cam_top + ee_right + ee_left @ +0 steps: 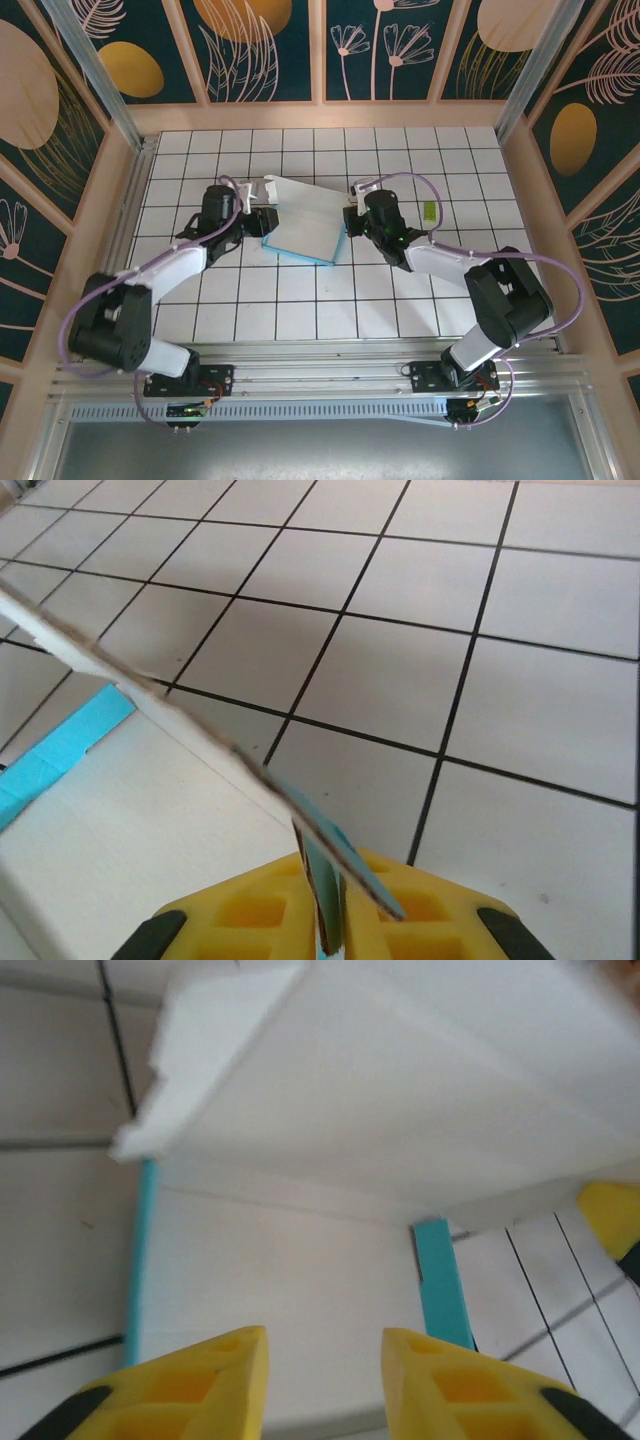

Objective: Fold the paper box

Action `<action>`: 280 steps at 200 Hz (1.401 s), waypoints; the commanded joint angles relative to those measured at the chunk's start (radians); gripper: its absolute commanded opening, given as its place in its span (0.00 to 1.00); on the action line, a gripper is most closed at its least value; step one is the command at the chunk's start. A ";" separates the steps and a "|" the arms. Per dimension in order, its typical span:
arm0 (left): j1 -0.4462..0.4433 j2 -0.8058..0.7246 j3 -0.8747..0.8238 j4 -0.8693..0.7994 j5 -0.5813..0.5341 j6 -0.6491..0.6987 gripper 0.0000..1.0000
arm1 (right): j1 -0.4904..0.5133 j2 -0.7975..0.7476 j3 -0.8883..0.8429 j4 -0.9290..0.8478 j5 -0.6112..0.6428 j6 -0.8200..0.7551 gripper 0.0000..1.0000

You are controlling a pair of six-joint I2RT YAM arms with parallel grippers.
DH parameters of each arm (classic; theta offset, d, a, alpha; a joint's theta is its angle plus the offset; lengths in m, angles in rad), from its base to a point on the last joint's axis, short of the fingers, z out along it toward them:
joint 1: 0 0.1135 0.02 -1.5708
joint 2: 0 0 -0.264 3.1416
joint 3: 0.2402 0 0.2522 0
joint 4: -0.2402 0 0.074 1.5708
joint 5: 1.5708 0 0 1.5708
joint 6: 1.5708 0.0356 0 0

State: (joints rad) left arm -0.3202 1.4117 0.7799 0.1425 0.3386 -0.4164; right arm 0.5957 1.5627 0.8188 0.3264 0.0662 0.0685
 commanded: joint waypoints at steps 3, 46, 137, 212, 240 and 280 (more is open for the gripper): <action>-0.002 -0.095 0.050 -0.164 -0.231 0.153 0.40 | 0.003 -0.037 0.015 -0.051 0.052 -0.208 0.13; 0.012 0.020 0.252 -0.368 -0.135 0.411 0.57 | -0.008 -0.021 0.061 -0.114 0.028 -0.419 0.13; 0.123 0.220 0.442 -0.323 0.113 0.555 0.74 | -0.111 0.027 0.164 -0.152 -0.100 -0.626 0.20; 0.122 -0.073 0.222 -0.116 0.078 0.184 0.77 | -0.292 -0.303 0.022 -0.099 -0.291 -0.221 0.79; 0.107 -0.147 0.213 -0.175 0.158 0.147 0.81 | -0.506 -0.370 -0.052 -0.172 -0.320 0.117 0.88; -0.014 -0.170 0.307 -0.410 0.111 0.269 0.98 | -0.645 -0.018 0.232 -0.556 -0.296 0.144 0.99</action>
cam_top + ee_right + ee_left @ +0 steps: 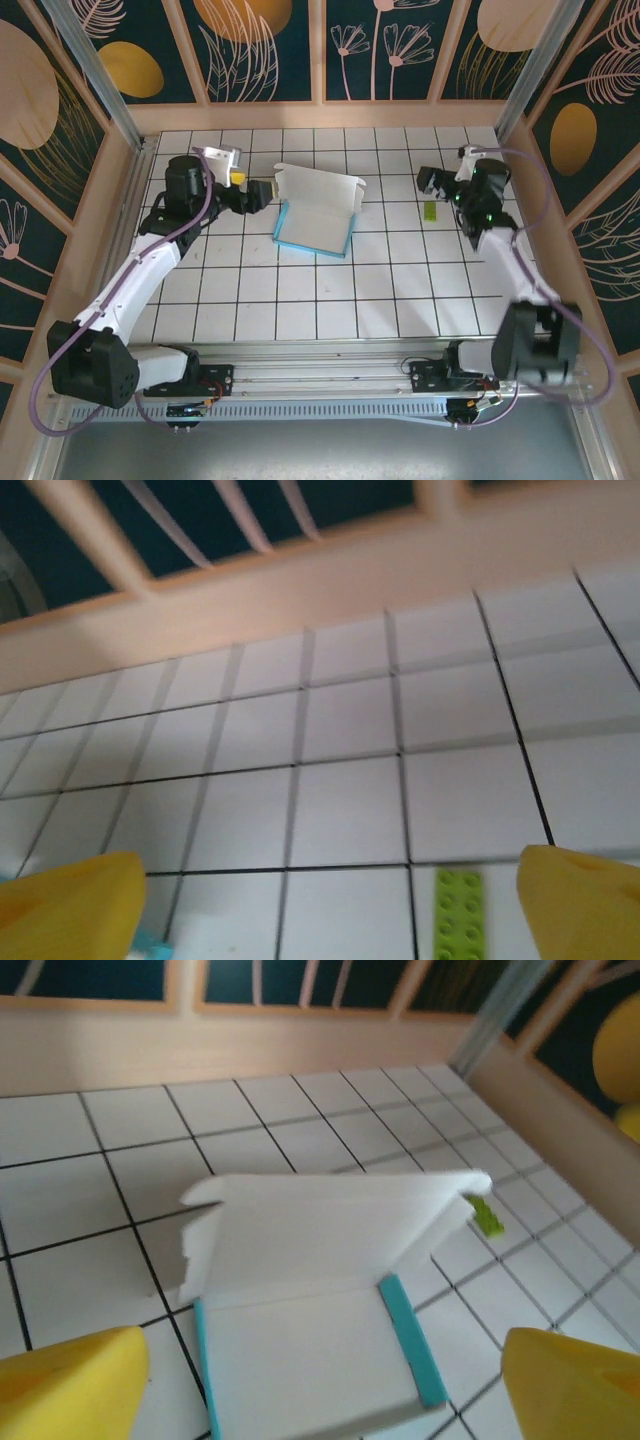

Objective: Fold the paper box

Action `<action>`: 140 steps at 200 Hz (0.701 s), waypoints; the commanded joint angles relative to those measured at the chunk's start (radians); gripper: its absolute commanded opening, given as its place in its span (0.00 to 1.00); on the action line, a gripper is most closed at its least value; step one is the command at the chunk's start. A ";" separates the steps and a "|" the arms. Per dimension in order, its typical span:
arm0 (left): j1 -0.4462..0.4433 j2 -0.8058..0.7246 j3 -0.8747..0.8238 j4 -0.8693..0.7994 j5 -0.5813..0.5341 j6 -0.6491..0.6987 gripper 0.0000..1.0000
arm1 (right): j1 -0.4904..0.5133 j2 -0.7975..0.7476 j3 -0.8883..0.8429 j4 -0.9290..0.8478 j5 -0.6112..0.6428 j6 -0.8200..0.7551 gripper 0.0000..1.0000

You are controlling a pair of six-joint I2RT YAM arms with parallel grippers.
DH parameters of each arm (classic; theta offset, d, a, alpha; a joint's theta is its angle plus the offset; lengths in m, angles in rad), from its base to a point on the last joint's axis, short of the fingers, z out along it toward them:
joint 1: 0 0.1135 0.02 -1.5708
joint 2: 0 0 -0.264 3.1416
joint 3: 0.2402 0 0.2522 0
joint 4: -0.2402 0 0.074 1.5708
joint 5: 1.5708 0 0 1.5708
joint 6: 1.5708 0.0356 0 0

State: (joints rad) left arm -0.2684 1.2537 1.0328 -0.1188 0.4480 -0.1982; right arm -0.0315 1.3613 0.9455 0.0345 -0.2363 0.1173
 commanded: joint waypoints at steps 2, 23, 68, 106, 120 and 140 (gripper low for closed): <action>-0.071 -0.013 0.055 -0.155 0.000 0.053 0.99 | -0.018 0.198 0.116 -0.274 0.014 0.091 0.99; -0.110 -0.026 0.057 -0.184 0.001 0.063 0.99 | -0.015 0.363 0.255 -0.368 0.104 0.044 0.99; -0.128 -0.064 0.034 -0.222 -0.006 0.057 0.99 | 0.019 0.565 0.378 -0.433 0.291 0.000 0.93; -0.127 -0.092 0.018 -0.254 -0.058 0.069 0.99 | 0.074 0.674 0.444 -0.461 0.352 -0.002 0.84; -0.127 -0.091 0.022 -0.267 -0.078 0.070 0.99 | 0.082 0.686 0.446 -0.461 0.348 0.012 0.78; -0.128 -0.094 0.026 -0.274 -0.089 0.068 0.99 | 0.084 0.680 0.418 -0.461 0.327 0.030 0.66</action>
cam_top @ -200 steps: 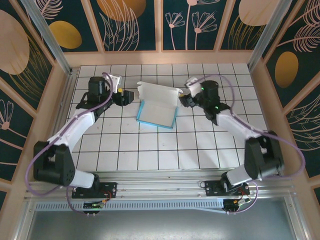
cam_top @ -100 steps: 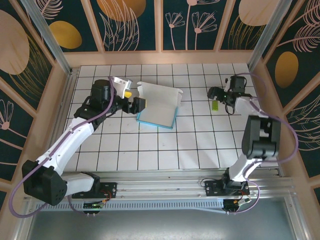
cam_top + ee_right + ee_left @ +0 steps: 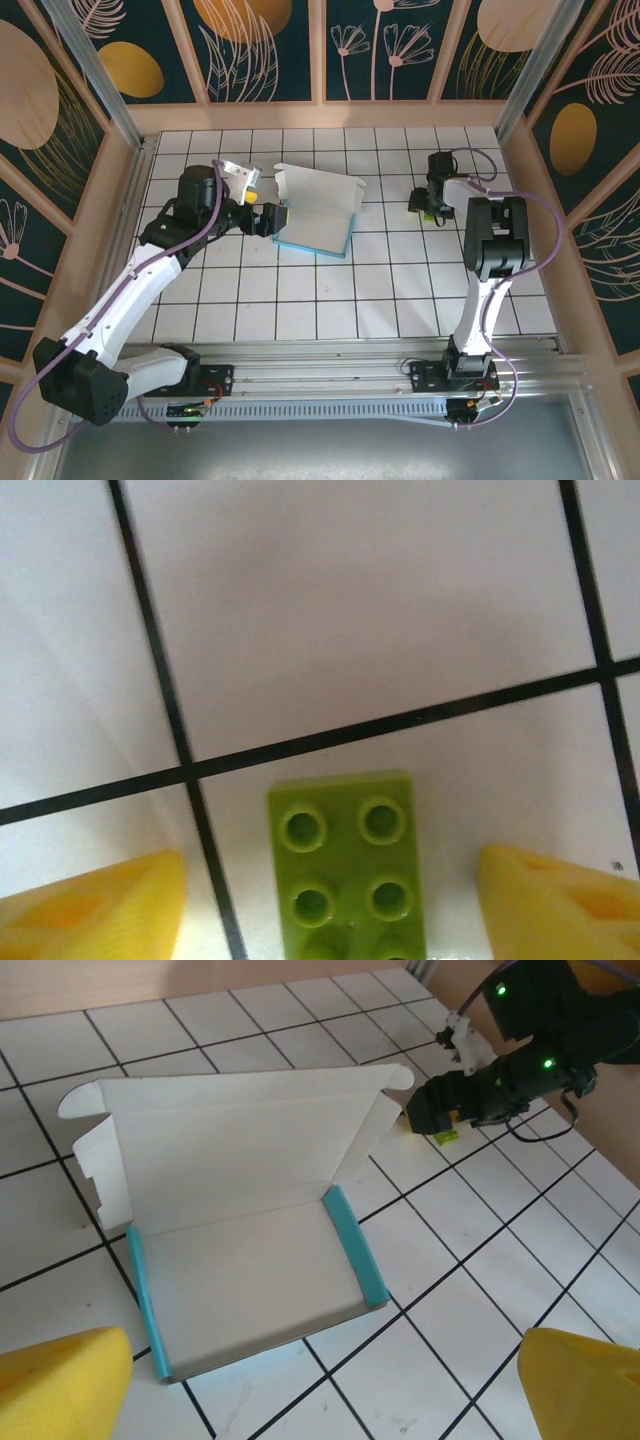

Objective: Fold the paper box

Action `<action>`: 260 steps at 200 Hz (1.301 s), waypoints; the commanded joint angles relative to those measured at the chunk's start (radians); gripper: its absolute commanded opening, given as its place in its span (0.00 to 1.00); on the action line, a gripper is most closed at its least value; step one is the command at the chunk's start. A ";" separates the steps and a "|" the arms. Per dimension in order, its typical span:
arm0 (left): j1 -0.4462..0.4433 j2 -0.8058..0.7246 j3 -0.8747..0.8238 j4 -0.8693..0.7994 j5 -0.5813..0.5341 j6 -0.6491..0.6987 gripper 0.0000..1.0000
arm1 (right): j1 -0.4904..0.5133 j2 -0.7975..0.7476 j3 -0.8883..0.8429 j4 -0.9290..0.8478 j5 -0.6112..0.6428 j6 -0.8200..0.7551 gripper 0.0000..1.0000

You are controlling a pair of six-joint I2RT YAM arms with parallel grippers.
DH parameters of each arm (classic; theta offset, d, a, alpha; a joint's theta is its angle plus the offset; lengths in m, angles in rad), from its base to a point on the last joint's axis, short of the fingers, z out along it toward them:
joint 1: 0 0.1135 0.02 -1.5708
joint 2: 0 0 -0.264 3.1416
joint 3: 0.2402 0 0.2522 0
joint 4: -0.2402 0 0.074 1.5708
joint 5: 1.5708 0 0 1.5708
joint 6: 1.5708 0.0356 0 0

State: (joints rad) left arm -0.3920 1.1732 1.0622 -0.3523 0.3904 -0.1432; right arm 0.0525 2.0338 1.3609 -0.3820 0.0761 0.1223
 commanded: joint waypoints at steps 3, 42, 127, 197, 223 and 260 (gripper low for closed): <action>-0.004 -0.014 -0.004 -0.042 -0.033 0.013 0.99 | 0.001 0.005 -0.006 -0.041 0.009 0.026 0.65; -0.004 -0.026 -0.002 -0.028 -0.053 -0.016 0.99 | -0.005 -0.013 -0.074 -0.019 -0.021 0.038 0.48; 0.039 -0.033 0.046 -0.098 -0.253 -0.186 0.99 | 0.106 -0.509 -0.187 0.001 -0.051 0.123 0.21; 0.172 -0.071 0.091 -0.185 -0.375 -0.311 0.99 | 0.721 -0.482 -0.069 0.069 0.108 -0.108 0.18; 0.173 -0.102 0.085 -0.188 -0.405 -0.312 0.99 | 0.771 -0.312 -0.010 0.084 0.114 -0.275 0.17; 0.173 -0.131 0.060 -0.174 -0.384 -0.271 0.99 | 0.735 -0.096 0.082 0.120 0.097 -0.371 0.17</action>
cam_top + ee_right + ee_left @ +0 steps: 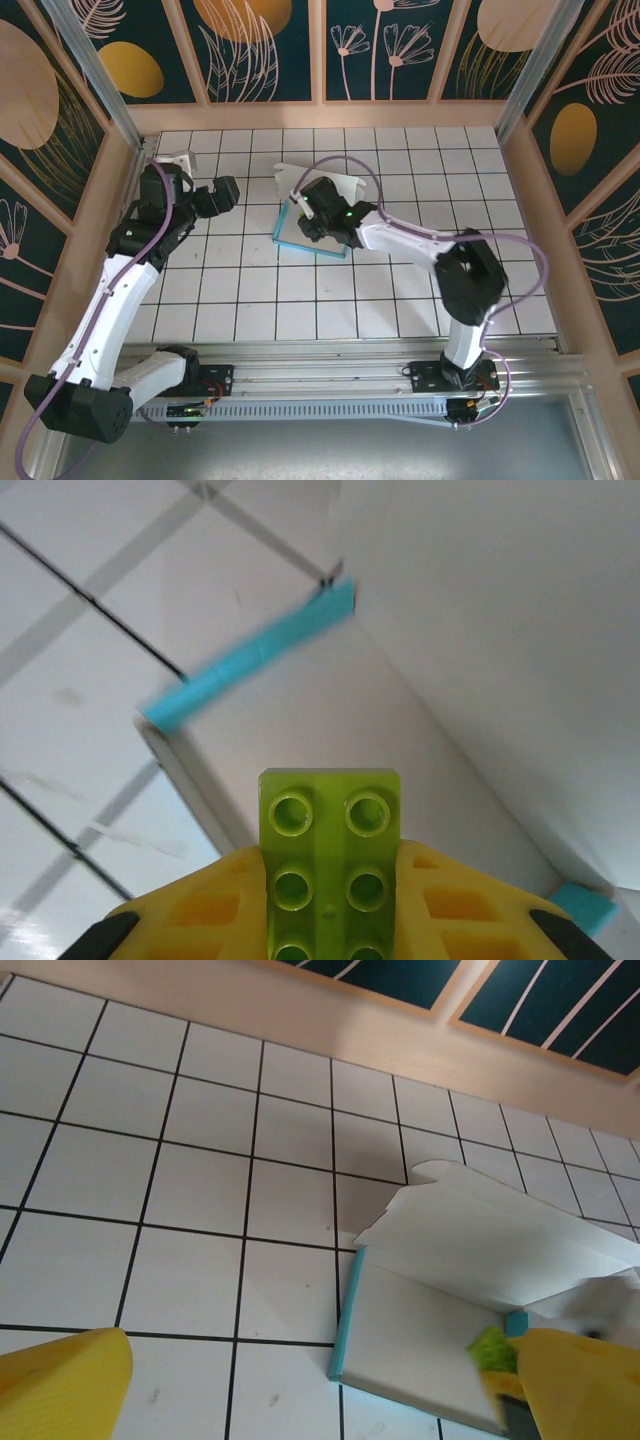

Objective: Fold the paper box

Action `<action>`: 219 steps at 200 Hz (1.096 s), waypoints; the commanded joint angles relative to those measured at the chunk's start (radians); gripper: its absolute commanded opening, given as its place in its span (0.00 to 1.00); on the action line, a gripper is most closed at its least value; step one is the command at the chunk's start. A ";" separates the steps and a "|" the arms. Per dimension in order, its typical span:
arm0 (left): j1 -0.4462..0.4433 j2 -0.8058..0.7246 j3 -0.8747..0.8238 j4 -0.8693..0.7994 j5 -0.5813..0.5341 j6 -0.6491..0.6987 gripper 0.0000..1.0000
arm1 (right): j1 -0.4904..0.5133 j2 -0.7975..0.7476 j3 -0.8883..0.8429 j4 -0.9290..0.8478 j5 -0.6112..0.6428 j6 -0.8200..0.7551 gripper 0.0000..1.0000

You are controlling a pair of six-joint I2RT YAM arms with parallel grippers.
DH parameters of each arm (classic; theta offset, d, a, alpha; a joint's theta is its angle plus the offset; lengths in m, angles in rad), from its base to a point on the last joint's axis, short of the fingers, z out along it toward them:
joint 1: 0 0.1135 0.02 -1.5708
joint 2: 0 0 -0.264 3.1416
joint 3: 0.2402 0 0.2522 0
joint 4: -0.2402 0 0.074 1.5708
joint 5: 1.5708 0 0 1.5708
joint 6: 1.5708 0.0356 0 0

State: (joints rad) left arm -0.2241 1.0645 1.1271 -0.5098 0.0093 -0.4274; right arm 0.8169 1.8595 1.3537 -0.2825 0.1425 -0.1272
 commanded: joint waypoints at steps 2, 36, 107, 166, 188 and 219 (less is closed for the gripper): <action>0.005 -0.023 -0.007 -0.016 0.001 0.015 0.99 | -0.031 0.089 0.095 0.023 0.028 -0.123 0.17; 0.005 -0.016 -0.024 -0.006 0.055 0.061 0.99 | -0.045 0.220 0.144 0.077 0.024 -0.161 0.22; 0.005 0.019 -0.092 0.085 0.034 0.188 0.99 | -0.029 -0.008 0.079 0.019 -0.023 -0.036 0.53; 0.011 0.294 -0.031 0.199 0.204 0.404 0.99 | -0.257 -0.447 -0.362 0.099 -0.289 0.209 0.72; 0.049 0.383 0.043 0.182 0.309 0.512 0.99 | -0.394 -0.390 -0.314 0.043 -0.450 0.136 0.75; 0.093 0.494 0.136 0.165 0.435 0.606 0.98 | -0.443 -0.243 -0.196 0.023 -0.507 0.038 0.75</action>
State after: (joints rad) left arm -0.1562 1.5059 1.1839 -0.3687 0.3054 0.0437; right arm 0.3832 1.5333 1.0733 -0.2279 -0.2287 -0.0193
